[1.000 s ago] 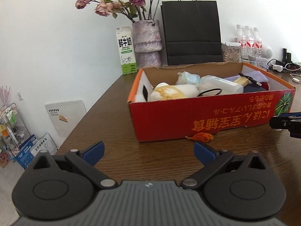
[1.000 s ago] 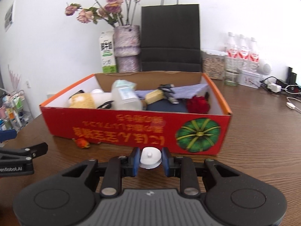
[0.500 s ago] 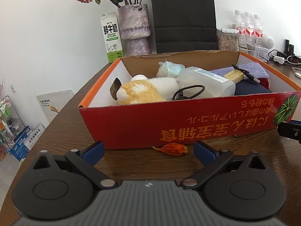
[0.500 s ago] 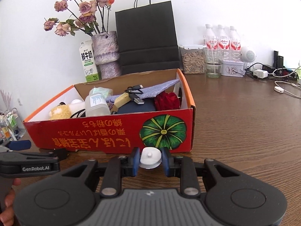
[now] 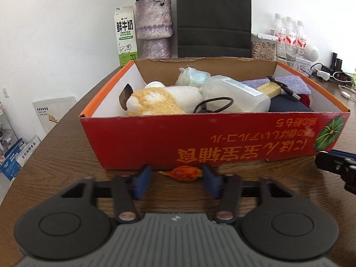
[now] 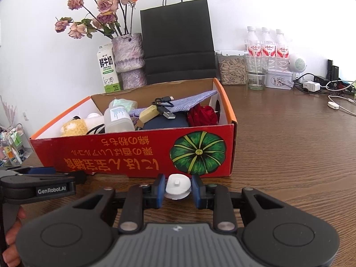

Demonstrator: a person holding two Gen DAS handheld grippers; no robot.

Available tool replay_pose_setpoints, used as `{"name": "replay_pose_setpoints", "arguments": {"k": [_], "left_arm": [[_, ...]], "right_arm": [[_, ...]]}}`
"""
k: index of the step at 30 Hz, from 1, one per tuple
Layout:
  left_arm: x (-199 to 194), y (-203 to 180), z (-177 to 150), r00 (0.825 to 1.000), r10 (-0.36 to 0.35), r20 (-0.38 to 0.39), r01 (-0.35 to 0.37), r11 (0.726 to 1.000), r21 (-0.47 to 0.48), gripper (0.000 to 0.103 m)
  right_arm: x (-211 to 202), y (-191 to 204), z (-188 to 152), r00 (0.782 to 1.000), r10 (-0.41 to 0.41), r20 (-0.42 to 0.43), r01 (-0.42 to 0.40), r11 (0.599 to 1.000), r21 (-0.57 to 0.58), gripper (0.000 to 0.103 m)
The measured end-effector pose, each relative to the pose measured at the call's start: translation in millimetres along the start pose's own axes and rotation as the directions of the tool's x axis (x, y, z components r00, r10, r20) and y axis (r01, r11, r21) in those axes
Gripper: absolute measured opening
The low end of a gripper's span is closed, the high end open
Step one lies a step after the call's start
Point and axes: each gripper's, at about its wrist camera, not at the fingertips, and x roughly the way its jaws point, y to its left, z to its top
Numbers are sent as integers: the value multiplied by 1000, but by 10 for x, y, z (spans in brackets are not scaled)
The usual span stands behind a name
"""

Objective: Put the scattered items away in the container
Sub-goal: 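Grasp the white cap with the right tool while the left tool grasps the orange flower, then carry the cap and orange flower into the box and open both tools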

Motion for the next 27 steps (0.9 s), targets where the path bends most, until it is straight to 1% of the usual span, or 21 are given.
{"name": "replay_pose_setpoints", "arguments": {"k": [4,10,19,23,27], "left_arm": [[-55,-35,-31,1000,-15,14,15,1000,11,42],[-177,15,-32,999,-18,43,18,1000,-10,42],[-407,188,-62,997,-25,76,29,998,-48,42],[-537,246,-2,993,-28,119,36,997,-64,42],[-657,241,109,984,-40,174,52,997,-61,42]], "right_arm": [[-7,-1,-3,1000,2,0,-2,1000,1,25],[-19,14,-10,1000,8,7,-8,1000,-2,25],[-117,36,0,998,24,54,-24,1000,-14,25],[-222,83,46,995,45,88,-41,998,-39,25],[-339,133,161,989,70,132,-63,997,-54,25]]}}
